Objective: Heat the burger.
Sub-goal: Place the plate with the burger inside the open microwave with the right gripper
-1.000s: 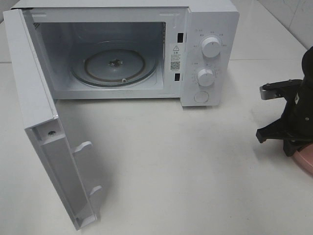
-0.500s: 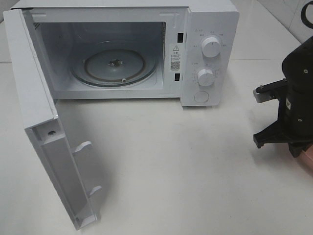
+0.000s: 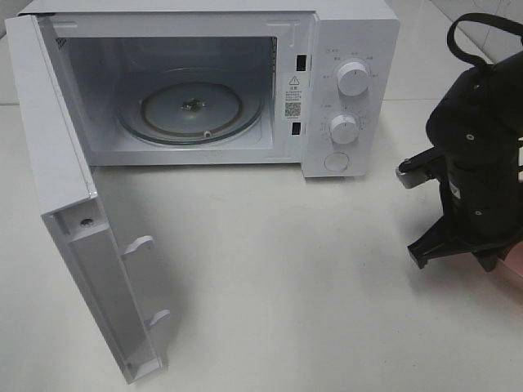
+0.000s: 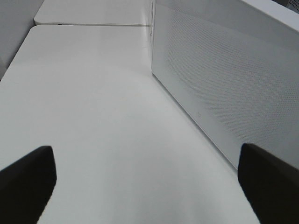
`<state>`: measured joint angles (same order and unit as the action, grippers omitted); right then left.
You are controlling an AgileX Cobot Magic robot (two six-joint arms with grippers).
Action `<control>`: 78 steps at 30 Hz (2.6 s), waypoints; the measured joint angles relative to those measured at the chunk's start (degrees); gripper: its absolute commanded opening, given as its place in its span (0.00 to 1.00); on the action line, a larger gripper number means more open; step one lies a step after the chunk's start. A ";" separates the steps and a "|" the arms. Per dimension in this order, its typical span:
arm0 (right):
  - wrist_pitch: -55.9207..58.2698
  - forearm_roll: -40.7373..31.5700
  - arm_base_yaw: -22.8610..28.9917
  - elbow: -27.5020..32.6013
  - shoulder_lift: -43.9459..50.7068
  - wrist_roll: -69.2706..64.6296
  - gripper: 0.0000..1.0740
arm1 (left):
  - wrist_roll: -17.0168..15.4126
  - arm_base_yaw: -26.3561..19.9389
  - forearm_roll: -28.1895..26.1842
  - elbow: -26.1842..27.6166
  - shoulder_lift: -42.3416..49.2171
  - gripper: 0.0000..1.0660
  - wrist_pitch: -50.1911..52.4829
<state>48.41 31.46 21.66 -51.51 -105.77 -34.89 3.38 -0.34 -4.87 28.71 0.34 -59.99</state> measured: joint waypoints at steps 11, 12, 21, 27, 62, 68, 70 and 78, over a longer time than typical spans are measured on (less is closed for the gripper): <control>3.09 -0.06 8.59 4.13 6.53 -0.29 0.00 | 0.00 0.00 0.00 0.00 0.00 0.92 0.00; 3.09 -0.06 8.59 4.13 6.53 -0.29 0.00 | 0.00 0.00 0.00 0.00 0.00 0.92 0.00; 6.19 -0.46 16.84 5.10 12.66 -0.57 0.00 | 0.00 0.00 0.00 0.00 0.00 0.92 0.00; 8.77 -0.52 21.83 5.10 15.87 -0.57 0.00 | 0.00 0.00 0.00 0.00 0.00 0.92 0.00; 2.41 3.55 34.95 5.10 17.88 15.87 0.00 | 0.00 0.00 0.00 0.00 0.00 0.92 0.00; -0.52 3.78 34.95 5.10 17.88 19.94 0.00 | 0.00 0.00 0.00 0.00 0.00 0.92 0.00; -0.74 3.78 34.95 5.10 17.88 20.40 0.00 | 0.00 0.00 0.00 0.00 0.00 0.92 0.00; -3.50 3.84 34.95 5.10 17.88 25.38 0.00 | 0.00 0.00 0.00 0.00 0.00 0.92 0.00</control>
<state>44.92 35.29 56.61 -46.41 -87.89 -9.51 3.38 -0.34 -4.87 28.71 0.34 -59.99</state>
